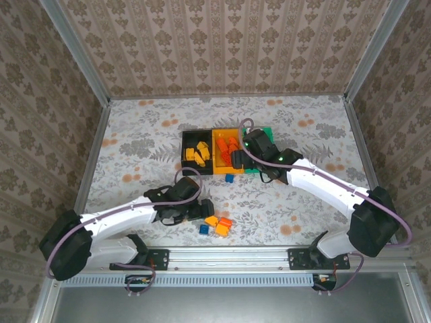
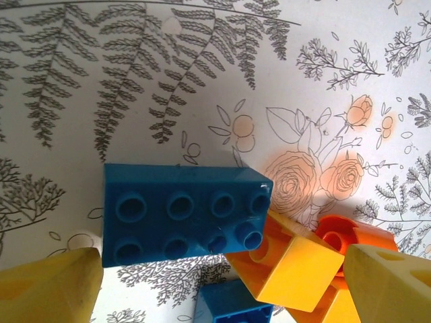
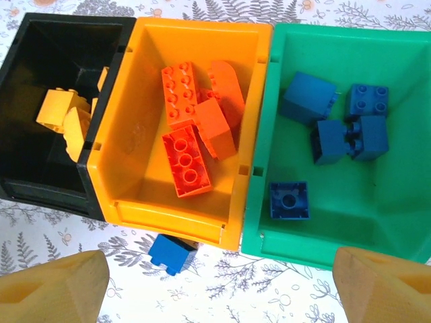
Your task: Sort the legos into containers by color
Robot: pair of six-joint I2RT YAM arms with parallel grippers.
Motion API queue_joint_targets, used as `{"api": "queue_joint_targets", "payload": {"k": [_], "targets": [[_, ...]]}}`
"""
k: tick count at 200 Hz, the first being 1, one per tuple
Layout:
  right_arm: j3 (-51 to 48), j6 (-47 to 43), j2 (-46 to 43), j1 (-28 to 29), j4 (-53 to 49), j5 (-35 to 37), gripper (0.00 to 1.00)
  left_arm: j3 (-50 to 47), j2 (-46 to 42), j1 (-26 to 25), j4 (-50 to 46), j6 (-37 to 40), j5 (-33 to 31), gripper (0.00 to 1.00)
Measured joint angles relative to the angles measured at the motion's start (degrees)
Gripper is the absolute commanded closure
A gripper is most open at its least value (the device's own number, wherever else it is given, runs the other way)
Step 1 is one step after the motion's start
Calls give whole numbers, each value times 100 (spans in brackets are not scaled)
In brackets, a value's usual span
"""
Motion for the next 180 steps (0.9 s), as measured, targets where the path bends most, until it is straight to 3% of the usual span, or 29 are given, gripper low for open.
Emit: {"api": "queue_joint_targets", "payload": {"k": [52,111,180], "targets": [[-179,13,-251,-111,4,72,12,15,181,-31,-4,-146,328,6],[-262,13,-393,-236,9,76,11,234,-190,-52,-339,-232,468,6],[-282,13,-525,-328,9,74,11,341,872,46,87,-157,713,9]]}}
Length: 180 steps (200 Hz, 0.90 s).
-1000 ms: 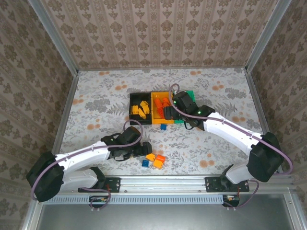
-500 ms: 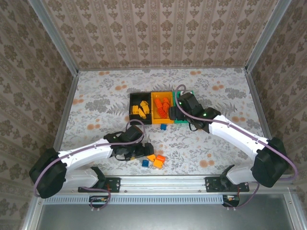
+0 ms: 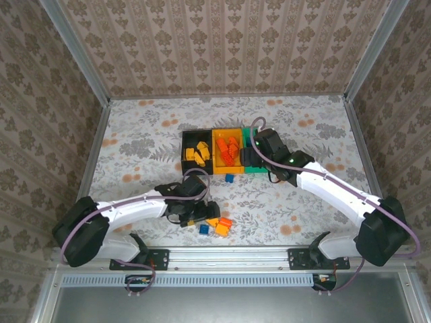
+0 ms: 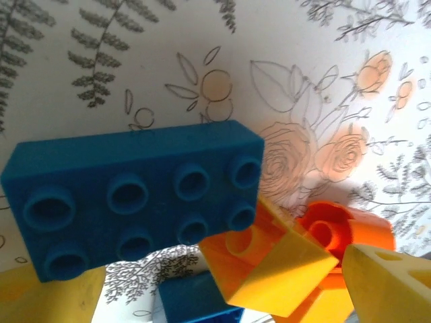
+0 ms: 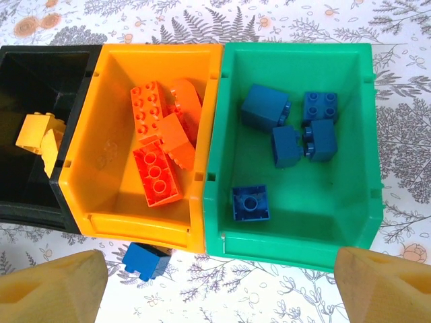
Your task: Sort the legos into containers by color
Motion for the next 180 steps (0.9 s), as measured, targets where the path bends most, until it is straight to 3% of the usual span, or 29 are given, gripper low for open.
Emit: {"api": "queue_joint_targets", "payload": {"k": [45,82,108,180], "targets": [[-4,0,-35,-28,17,0,11,400,330,525,219,603,-291,16],[-46,0,-35,-63,37,0,11,839,925,509,365,1104,-389,22],[-127,0,-57,-94,42,-2,11,944,1169,251,133,1456,-623,32],[-168,20,-142,-162,44,-20,11,1591,1781,-846,-970,2295,-2253,59]]}}
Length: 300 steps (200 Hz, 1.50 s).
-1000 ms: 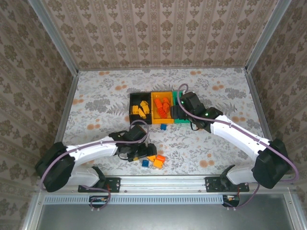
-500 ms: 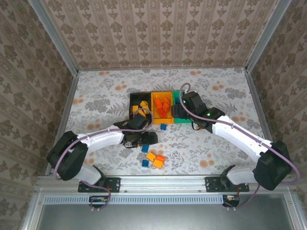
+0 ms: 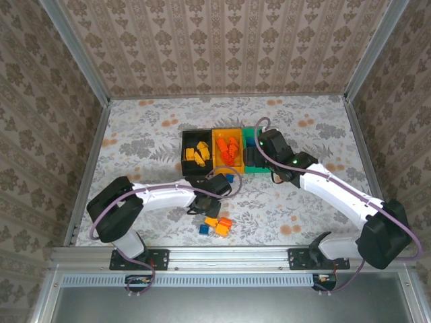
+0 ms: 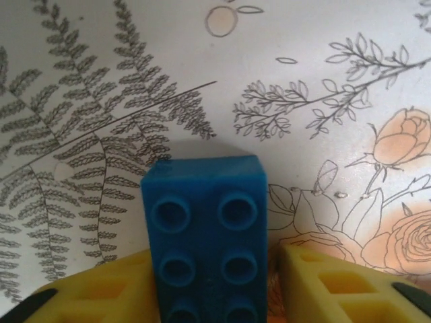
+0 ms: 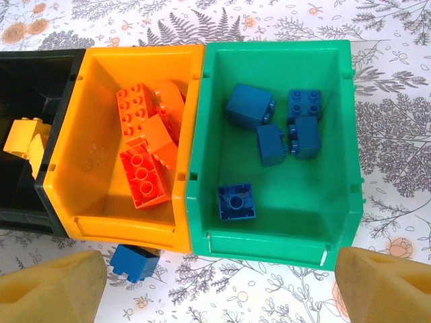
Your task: Sort the legos into containers by color
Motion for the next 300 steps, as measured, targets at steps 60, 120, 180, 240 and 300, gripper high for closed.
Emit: {"api": "queue_joint_targets", "payload": {"k": [60,120,180,240,300], "targets": [[-94,144,-238,-98,9,35,11,81,-4,-208,-142,173,-562,70],[-737,634,-1038,-621,35,302,10,531,-802,-168,79,540,-791,70],[-1032,901,-1333,-817,24,372,10,1947,-116,509,1517,1237,-258,67],[-1034,907,-1333,-826,-13,369,10,3860,1762,817,2295,1534,616,66],[-1075,905,-1346,-833,-50,367,10,4570,2719,1086,2378,1377,1027,39]]}}
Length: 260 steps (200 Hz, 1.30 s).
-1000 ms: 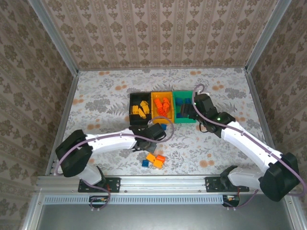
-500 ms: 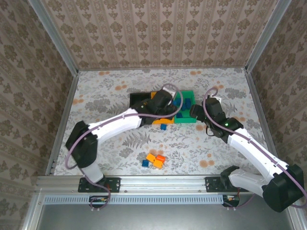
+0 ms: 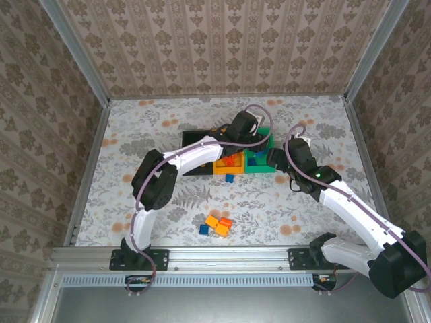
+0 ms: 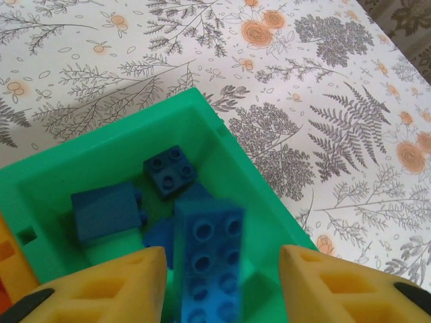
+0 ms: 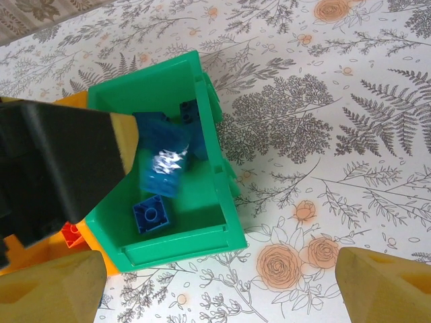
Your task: Sort the legos into containers by color
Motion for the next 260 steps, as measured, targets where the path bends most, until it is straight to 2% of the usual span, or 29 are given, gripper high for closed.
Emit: {"api": "queue_joint_targets", "payload": {"k": [24,48,87,95,126,178,211,260], "targets": [[0,-4,-37,0,-9,-2,10,39,0,22,101,-157,96,24],[-2,-26,-83,0,-2,-81,10,-247,-254,33,334,-267,118,15],[-22,-48,-20,216,31,-243,9,-2070,-1904,227,896,-533,79,6],[-22,-44,72,363,81,-258,9,-2542,-2387,286,1008,-605,50,0],[-22,4,741,1176,354,-321,9,-4044,-4002,374,1193,-844,-238,0],[-22,337,2201,2371,1329,-332,15,-5812,-6677,337,616,-1095,-988,0],[24,605,2861,2498,1659,-162,19,-6347,-7722,306,188,-1257,-1309,0],[487,774,3659,2483,1858,157,25,-6878,-8299,306,-245,-1532,-1534,0]]}}
